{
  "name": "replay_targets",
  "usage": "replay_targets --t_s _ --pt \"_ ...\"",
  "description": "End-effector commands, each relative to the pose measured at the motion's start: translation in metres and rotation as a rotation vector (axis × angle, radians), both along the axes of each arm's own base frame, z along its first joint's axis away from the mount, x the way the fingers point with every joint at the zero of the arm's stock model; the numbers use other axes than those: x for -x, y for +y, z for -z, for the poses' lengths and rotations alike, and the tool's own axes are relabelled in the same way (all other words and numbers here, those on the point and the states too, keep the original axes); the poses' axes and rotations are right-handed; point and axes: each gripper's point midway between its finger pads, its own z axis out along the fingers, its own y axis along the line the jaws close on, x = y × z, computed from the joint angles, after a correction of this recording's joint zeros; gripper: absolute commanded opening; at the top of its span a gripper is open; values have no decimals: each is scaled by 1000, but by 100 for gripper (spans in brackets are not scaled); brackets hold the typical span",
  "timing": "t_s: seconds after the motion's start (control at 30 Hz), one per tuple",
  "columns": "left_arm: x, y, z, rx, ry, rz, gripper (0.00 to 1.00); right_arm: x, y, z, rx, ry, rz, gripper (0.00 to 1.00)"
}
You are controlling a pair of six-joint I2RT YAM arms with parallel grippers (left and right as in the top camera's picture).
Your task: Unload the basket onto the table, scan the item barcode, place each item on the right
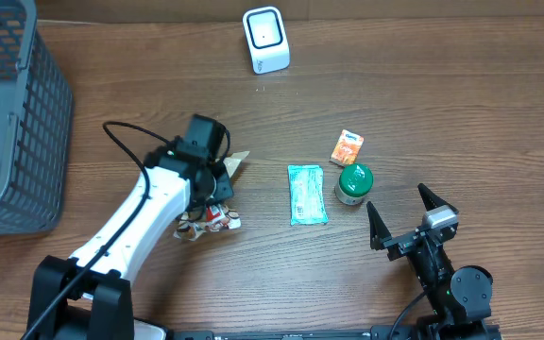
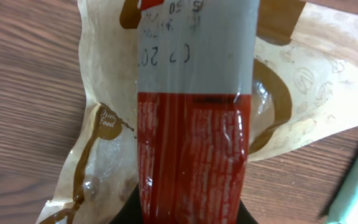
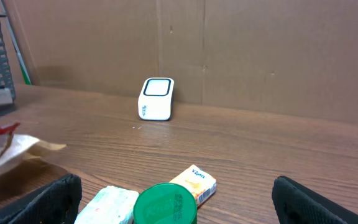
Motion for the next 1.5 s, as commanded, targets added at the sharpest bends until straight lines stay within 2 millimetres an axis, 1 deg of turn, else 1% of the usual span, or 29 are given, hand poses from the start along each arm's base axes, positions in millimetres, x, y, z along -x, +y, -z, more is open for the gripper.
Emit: replay_targets --t_s 0.0,0.1,0.3,0.37,0.4,0.47,0.5,0.6,0.7,0.73,0.83,1.1,1.23,1.27,1.37,1.47 --pt "7 -2 18 -20 -1 -37 4 0 0 2 -1 -4 1 100" --pt "10 -6 31 -12 -11 -37 4 0 0 2 -1 -4 1 100" --pt "17 -4 48 -18 14 -49 5 0 0 2 -1 -4 1 100" --pt "19 -3 52 -24 27 -49 14 0 0 2 -1 -4 1 100" --pt "20 -3 55 -27 35 -49 22 0 0 2 -1 -4 1 100" --pt "21 -3 58 -28 46 -48 55 0 0 2 -1 -4 1 100" --pt "21 -3 59 -27 48 -48 60 0 0 2 -1 -4 1 100" --pt "21 -4 59 -25 48 -44 66 0 0 2 -1 -4 1 100" --pt "17 -9 55 -9 42 4 79 0 0 2 -1 -4 1 100" --pt "15 -10 52 -8 41 20 83 0 0 2 -1 -4 1 100" --pt "10 -12 35 -20 50 64 88 0 0 2 -1 -4 1 100" --pt "-12 -15 -20 -48 26 89 91 0 0 2 -1 -4 1 100" --pt "-23 -15 -48 -63 -6 91 95 0 0 2 -1 -4 1 100" --pt "-28 -17 -63 -61 -21 105 95 0 0 2 -1 -4 1 100" --pt "-32 -19 -80 -59 -39 121 96 0 0 2 -1 -4 1 100" --pt "-37 -20 -91 -57 -59 138 97 0 0 2 -1 -4 1 100"
